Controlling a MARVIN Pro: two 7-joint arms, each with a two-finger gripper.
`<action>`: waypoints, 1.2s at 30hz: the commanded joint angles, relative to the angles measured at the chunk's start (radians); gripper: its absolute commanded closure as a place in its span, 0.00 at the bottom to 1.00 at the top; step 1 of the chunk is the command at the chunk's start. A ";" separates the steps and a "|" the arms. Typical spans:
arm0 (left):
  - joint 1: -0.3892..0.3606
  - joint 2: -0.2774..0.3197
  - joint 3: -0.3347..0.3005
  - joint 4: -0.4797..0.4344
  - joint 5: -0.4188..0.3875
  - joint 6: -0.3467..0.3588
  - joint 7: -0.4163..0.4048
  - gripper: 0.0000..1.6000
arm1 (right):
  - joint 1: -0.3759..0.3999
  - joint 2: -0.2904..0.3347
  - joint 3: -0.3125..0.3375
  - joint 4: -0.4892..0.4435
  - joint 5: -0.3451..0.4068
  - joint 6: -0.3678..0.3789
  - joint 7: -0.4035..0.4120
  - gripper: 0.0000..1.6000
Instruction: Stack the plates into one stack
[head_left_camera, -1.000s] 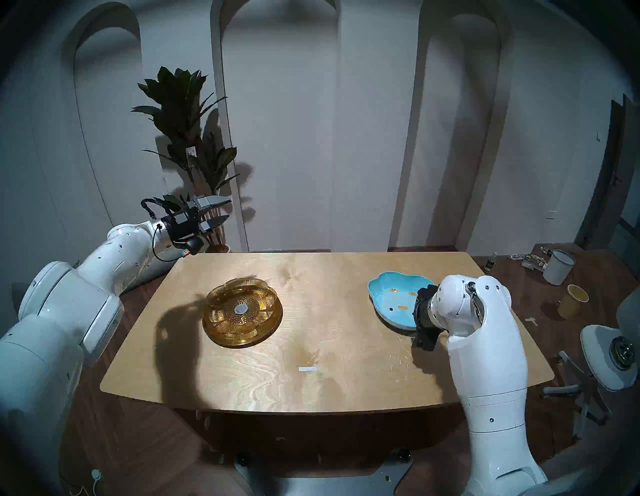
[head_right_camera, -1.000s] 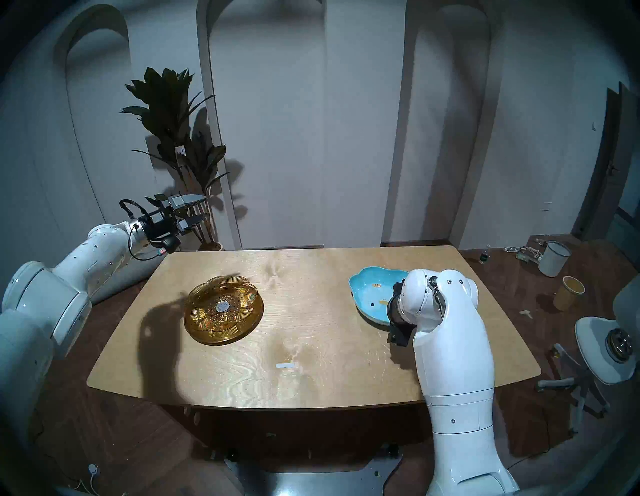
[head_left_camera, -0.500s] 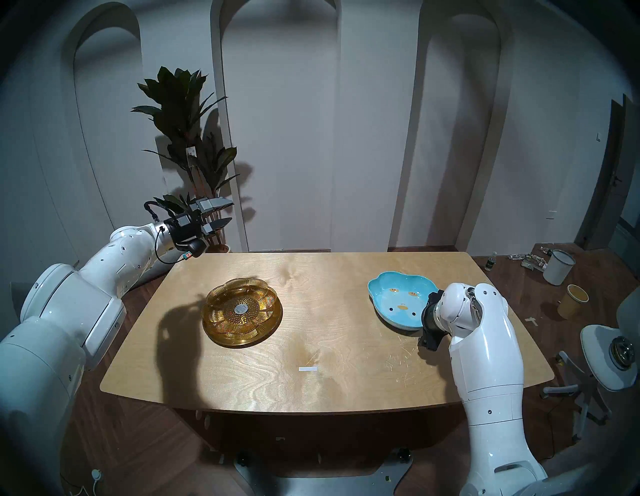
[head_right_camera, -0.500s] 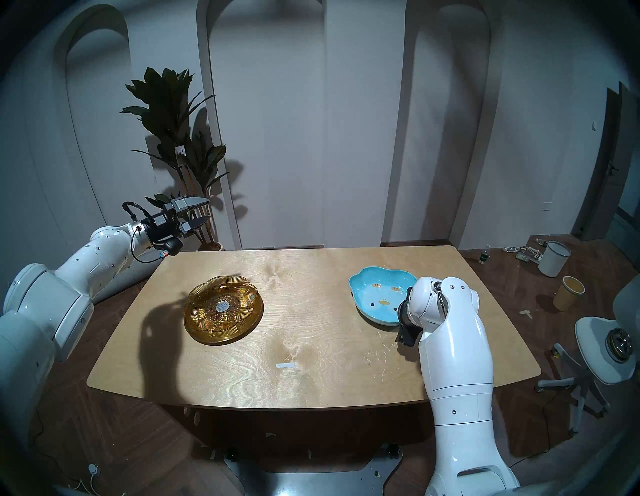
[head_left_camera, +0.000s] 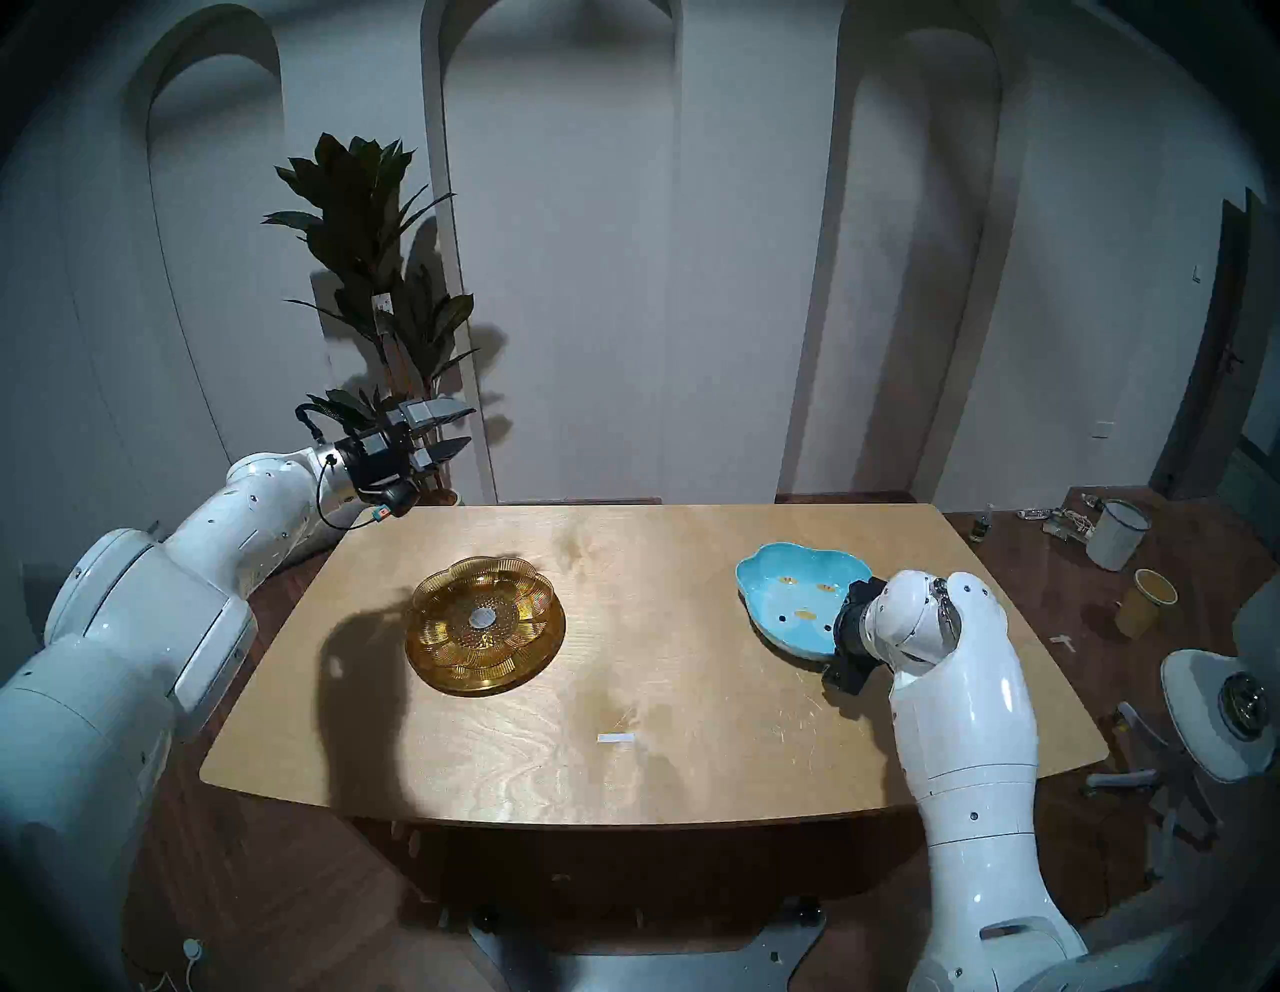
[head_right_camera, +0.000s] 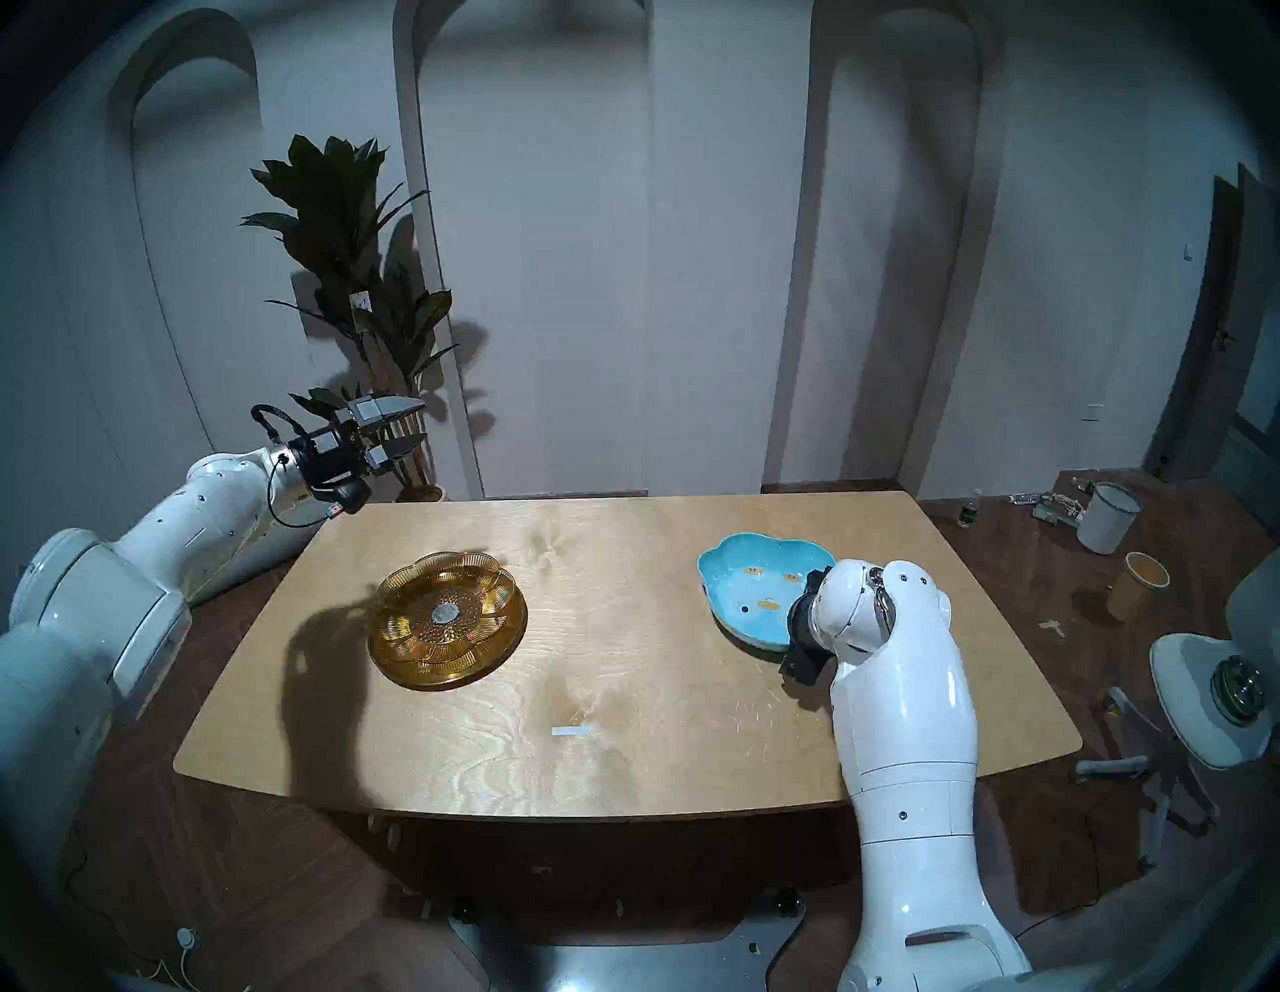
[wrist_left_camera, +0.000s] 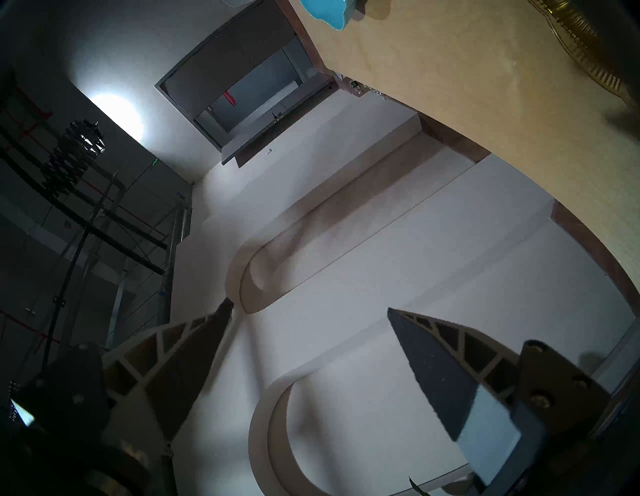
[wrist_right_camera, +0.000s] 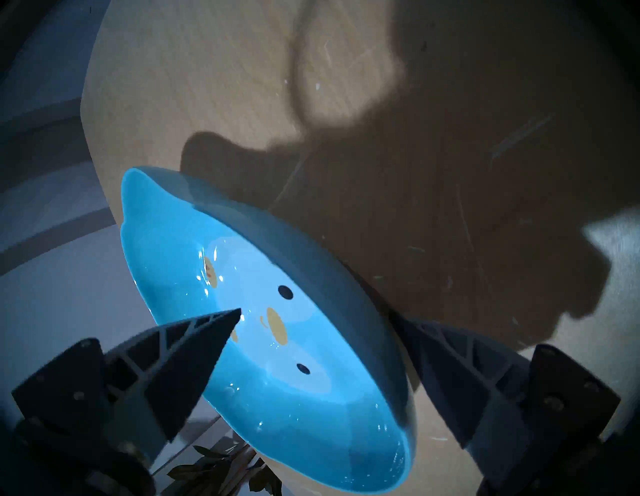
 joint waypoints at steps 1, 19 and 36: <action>-0.023 -0.008 0.006 -0.005 0.005 0.001 0.065 0.00 | 0.006 -0.016 0.005 0.015 0.013 -0.002 0.031 0.00; -0.026 -0.014 0.009 0.003 -0.002 0.001 0.045 0.00 | 0.030 -0.023 -0.041 -0.045 0.010 0.027 0.041 1.00; -0.051 -0.016 -0.015 0.009 -0.018 -0.039 -0.042 0.00 | 0.204 -0.109 -0.210 0.048 -0.008 0.027 0.046 1.00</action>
